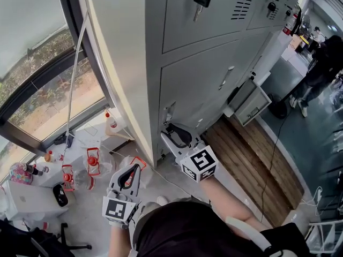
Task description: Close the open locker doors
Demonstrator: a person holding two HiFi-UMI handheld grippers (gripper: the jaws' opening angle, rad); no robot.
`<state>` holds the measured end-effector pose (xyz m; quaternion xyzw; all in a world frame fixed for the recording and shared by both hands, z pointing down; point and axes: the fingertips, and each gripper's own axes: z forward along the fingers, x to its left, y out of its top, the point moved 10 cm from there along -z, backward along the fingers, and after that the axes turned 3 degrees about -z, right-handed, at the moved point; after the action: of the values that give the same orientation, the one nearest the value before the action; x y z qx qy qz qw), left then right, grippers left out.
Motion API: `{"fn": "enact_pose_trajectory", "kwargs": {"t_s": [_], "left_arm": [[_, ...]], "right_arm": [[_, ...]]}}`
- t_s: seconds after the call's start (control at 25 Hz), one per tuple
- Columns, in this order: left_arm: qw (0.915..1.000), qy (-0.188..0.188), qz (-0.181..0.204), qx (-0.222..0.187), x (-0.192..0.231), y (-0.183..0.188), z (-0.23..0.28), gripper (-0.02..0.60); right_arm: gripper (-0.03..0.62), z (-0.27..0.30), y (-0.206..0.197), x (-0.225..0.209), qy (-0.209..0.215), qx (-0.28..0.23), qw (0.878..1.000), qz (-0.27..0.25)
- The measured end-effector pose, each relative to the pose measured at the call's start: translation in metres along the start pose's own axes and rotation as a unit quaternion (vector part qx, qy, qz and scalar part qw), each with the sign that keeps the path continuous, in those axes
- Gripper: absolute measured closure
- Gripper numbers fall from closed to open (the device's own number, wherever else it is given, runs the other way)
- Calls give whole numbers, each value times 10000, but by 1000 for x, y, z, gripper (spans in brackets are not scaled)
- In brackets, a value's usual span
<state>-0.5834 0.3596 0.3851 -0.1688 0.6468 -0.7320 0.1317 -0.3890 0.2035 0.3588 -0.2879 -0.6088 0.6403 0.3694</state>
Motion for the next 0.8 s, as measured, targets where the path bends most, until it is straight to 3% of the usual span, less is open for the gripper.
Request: {"fn": "enact_pose_trajectory", "kwargs": {"t_s": [0.44, 0.8], "left_arm": [[9973, -723, 52, 122, -20, 0, 37, 574], [9886, -1479, 154, 231, -47, -3, 75, 574]], "right_arm": [[459, -53, -13, -17, -652, 131, 9977, 135], [461, -112, -31, -32, -1397, 345, 9892, 261]]}}
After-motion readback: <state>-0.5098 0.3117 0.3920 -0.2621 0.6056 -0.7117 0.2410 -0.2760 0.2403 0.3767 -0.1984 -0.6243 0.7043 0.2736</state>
